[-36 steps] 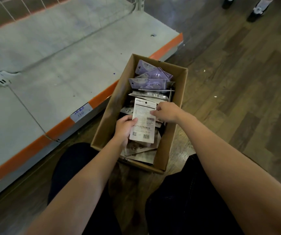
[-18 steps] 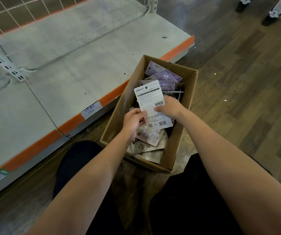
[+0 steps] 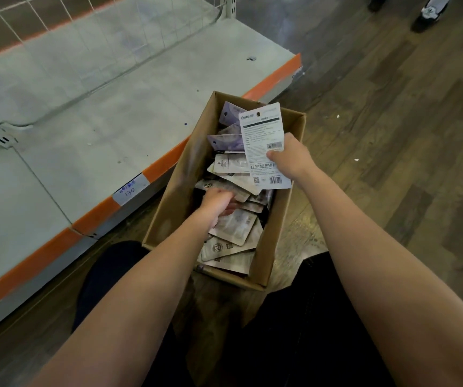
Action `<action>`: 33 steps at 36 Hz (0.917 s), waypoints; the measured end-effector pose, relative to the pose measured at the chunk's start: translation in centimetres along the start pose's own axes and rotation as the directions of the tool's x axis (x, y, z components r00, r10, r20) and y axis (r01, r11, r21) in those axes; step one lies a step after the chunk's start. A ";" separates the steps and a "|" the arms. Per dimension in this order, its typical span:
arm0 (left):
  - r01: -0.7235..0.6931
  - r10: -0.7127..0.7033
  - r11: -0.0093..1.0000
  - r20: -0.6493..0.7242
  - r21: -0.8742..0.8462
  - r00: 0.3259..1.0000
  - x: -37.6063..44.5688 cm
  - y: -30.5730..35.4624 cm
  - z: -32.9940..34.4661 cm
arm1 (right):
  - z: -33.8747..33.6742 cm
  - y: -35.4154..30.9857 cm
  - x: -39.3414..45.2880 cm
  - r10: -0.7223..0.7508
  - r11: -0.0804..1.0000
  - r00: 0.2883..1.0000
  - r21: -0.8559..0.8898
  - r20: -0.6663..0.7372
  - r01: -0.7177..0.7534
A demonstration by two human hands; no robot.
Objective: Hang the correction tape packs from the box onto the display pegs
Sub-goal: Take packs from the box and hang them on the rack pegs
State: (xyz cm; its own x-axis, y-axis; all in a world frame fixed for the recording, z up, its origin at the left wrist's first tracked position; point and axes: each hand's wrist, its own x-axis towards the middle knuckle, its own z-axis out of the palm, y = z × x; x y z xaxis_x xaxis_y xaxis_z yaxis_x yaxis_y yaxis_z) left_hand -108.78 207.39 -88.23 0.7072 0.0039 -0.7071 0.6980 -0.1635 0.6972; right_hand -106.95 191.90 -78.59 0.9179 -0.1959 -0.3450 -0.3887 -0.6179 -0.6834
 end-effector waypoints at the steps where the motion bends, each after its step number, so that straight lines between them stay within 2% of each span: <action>1: -0.002 0.002 1.000 -0.015 0.009 1.000 0.4 0.2 0.6 | -0.2 0.1 -0.1 -0.004 1.000 1.000 -0.020 -0.006 0.004; 6: 0.006 0.002 0.997 -0.094 0.082 0.996 2.6 0.9 3.4 | -1.4 0.4 -0.4 -0.042 0.996 0.999 -0.077 -0.031 0.040; 11: 0.039 -0.039 0.999 -0.195 -0.002 0.980 2.7 1.8 5.2 | -2.3 1.1 -0.7 -0.015 0.996 1.000 -0.084 -0.027 0.013; 16: 0.056 -0.062 0.998 -0.203 -0.038 0.977 2.5 2.4 5.3 | -2.5 1.0 -1.0 -0.030 0.999 0.999 -0.044 -0.027 0.029; 20: -0.053 0.050 0.998 -0.178 -0.016 0.983 0.6 3.3 4.3 | -2.4 0.5 -1.0 -0.013 0.999 0.999 0.033 -0.044 0.014; 26: -0.162 0.151 0.983 -0.118 -0.083 0.981 -3.4 3.0 -1.0 | -1.9 -1.4 -1.5 -0.014 0.970 0.999 0.242 -0.045 0.025; 30: -0.295 0.296 0.955 -0.184 0.031 0.937 -6.3 3.1 -4.9 | -1.7 -2.7 -2.2 -0.015 0.920 1.000 0.391 -0.017 0.020; 33: -0.409 0.419 0.908 -0.195 0.091 0.887 -7.7 3.8 -7.0 | -1.6 -3.7 -3.2 -0.013 0.827 1.000 0.563 0.028 -0.004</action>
State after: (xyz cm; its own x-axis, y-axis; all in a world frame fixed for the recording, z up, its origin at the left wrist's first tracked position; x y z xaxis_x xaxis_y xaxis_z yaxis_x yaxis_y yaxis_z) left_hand -110.79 213.66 -79.33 0.9416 0.1273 -0.3118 0.3342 -0.2399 0.9115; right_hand -108.29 193.56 -73.95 0.9205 -0.1665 -0.3535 -0.3701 -0.0815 -0.9254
